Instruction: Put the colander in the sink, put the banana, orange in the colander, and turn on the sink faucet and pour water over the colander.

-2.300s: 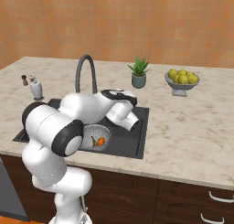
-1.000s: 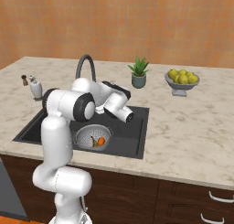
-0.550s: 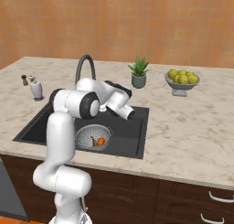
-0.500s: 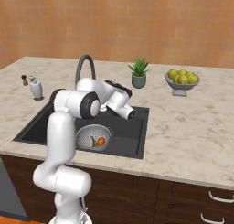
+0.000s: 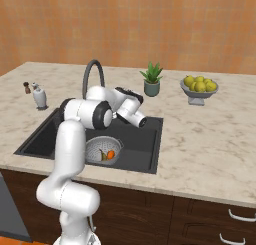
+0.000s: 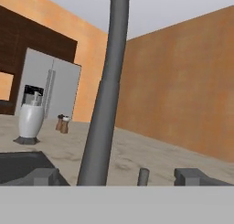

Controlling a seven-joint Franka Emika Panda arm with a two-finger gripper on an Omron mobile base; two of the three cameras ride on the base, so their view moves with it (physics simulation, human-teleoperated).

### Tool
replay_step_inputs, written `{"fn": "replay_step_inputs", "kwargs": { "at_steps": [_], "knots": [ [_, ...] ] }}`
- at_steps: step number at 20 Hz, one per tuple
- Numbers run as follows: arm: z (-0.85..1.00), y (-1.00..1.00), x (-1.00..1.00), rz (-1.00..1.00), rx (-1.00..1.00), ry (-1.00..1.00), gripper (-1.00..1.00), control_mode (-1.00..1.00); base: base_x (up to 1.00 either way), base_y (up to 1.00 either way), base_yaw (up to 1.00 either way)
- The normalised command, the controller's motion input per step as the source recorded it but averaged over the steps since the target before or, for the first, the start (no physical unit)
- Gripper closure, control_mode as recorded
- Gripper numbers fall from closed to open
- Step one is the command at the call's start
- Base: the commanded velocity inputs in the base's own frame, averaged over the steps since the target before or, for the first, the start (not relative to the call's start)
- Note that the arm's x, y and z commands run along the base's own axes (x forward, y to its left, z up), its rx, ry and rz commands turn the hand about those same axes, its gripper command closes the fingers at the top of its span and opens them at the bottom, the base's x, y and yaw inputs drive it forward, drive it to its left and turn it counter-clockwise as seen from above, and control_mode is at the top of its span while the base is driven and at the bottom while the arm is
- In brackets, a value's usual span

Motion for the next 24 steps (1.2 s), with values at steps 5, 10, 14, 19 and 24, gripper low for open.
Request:
{"fn": "replay_step_inputs", "kwargs": {
  "at_steps": [5,10,14,19,24],
  "knots": [
    [-0.10,0.07,0.23,-0.12,0.00,0.01,-1.00,-1.00,0.00,0.00,0.00],
    [-0.10,0.01,0.23,-0.12,0.00,0.01,-1.00,-1.00,0.00,0.00,0.00],
    [-0.16,0.00,0.35,-0.06,0.00,0.02,-1.00,-1.00,0.00,0.00,0.00],
    [-0.27,0.00,0.30,-0.02,0.00,0.01,-1.00,-1.00,0.00,0.00,0.00],
    [-0.06,0.00,0.24,-0.01,0.00,0.00,-1.00,-1.00,0.00,0.00,0.00]
  ]
}}
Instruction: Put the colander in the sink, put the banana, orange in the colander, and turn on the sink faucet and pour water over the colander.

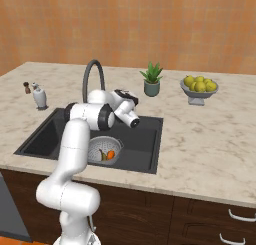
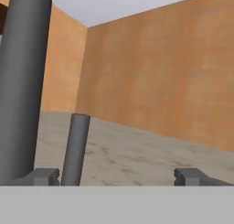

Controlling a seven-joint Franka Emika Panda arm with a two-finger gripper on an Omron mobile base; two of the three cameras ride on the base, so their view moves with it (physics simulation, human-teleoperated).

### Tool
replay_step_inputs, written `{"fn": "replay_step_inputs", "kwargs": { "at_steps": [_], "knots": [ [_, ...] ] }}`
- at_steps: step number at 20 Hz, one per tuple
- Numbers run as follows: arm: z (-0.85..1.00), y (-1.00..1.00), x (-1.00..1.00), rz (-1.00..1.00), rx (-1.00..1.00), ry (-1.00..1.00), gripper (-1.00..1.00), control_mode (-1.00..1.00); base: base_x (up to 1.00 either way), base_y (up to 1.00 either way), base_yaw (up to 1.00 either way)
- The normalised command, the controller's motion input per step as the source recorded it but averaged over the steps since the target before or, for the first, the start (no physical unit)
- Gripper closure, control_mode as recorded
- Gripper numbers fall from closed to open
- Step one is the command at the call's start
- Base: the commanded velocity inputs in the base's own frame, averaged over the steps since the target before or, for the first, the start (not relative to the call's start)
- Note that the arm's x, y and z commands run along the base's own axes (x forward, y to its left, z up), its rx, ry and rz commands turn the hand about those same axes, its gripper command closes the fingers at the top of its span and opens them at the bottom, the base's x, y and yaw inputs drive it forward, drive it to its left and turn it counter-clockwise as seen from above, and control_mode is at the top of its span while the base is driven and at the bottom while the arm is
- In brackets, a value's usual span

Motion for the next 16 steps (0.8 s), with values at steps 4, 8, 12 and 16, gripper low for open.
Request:
{"fn": "replay_step_inputs", "kwargs": {
  "at_steps": [4,8,12,16],
  "knots": [
    [0.00,0.02,0.13,-0.10,0.00,0.00,1.00,-1.00,0.00,0.00,0.00],
    [0.00,-0.08,0.02,-0.19,0.00,0.00,1.00,-1.00,0.00,0.00,0.00],
    [0.02,-0.53,0.05,-0.19,0.09,0.00,1.00,-1.00,0.00,0.00,0.00],
    [0.07,-0.97,0.06,-0.11,0.21,0.00,1.00,-1.00,0.00,0.00,0.00]
  ]
}}
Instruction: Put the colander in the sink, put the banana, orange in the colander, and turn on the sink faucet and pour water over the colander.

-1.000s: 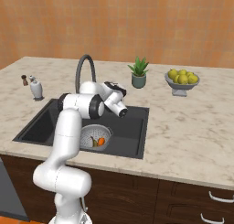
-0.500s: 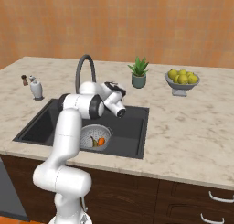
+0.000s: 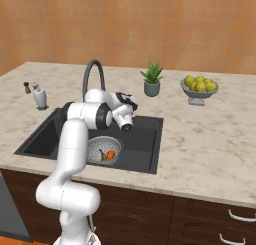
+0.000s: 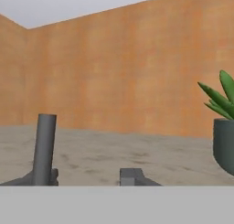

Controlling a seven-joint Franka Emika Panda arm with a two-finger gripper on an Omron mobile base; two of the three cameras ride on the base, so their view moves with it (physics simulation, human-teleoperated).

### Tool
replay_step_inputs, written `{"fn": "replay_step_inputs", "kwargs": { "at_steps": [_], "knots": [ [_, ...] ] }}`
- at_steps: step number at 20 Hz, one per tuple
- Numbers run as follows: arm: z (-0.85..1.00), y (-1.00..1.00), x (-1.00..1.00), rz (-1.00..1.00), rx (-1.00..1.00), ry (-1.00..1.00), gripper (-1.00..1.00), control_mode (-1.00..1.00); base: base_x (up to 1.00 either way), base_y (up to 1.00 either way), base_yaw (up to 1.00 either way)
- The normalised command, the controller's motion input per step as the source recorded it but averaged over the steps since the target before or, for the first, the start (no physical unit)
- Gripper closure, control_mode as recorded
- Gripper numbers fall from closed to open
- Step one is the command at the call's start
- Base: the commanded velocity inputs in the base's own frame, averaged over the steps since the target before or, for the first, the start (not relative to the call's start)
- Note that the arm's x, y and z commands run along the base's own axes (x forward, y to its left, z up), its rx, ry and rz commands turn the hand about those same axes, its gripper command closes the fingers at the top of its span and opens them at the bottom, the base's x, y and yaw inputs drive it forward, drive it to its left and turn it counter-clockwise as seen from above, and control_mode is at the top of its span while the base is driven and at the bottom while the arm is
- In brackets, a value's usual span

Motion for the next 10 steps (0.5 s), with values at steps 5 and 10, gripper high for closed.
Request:
{"fn": "replay_step_inputs", "kwargs": {
  "at_steps": [5,10],
  "knots": [
    [0.02,-1.00,0.16,-0.09,0.24,0.00,1.00,-1.00,0.00,0.00,0.00],
    [0.00,-1.00,0.31,-0.13,0.19,0.06,1.00,-1.00,0.00,0.00,0.00]
  ]
}}
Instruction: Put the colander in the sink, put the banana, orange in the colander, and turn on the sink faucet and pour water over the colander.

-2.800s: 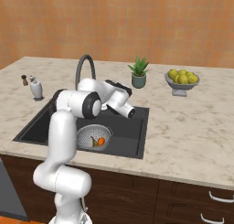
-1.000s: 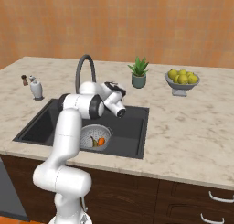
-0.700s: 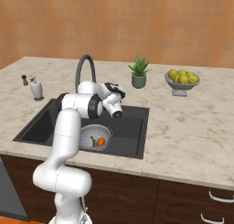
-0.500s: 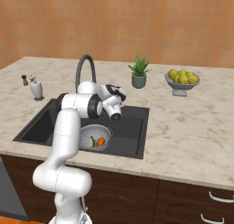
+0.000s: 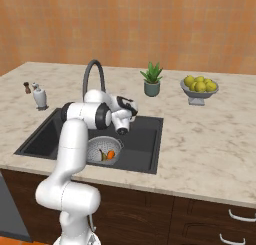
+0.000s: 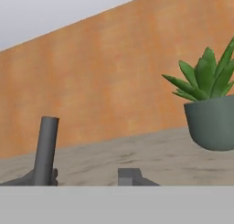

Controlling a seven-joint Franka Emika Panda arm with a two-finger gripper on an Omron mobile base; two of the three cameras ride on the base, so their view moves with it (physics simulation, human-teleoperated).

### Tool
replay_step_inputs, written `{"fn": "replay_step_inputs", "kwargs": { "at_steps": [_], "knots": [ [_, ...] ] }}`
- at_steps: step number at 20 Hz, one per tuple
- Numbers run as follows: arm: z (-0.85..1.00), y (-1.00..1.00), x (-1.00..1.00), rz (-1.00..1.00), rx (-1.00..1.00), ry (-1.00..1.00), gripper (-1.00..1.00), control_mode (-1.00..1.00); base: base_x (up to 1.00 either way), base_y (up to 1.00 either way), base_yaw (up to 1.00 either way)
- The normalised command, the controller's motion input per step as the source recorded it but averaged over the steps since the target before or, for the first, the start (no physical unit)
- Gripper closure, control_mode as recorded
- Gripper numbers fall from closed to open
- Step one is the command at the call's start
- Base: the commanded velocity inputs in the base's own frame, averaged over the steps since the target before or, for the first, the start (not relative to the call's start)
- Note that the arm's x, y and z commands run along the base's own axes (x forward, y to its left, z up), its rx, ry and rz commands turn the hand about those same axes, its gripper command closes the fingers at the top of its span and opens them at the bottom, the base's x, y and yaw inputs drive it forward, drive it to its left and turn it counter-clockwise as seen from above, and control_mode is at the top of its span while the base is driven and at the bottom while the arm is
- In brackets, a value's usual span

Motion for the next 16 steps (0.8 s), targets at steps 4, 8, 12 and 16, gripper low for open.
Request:
{"fn": "replay_step_inputs", "kwargs": {
  "at_steps": [4,8,12,16],
  "knots": [
    [0.00,-1.00,0.38,-0.12,0.19,0.11,1.00,-1.00,0.00,0.00,0.00],
    [0.00,-1.00,0.30,-0.10,0.23,0.08,1.00,-1.00,0.00,0.00,0.00],
    [0.47,-0.81,0.12,-0.05,0.29,-0.01,1.00,-1.00,0.00,0.00,0.00],
    [1.00,-0.56,-0.17,0.00,0.40,-0.20,1.00,-1.00,0.00,0.00,0.00]
  ]
}}
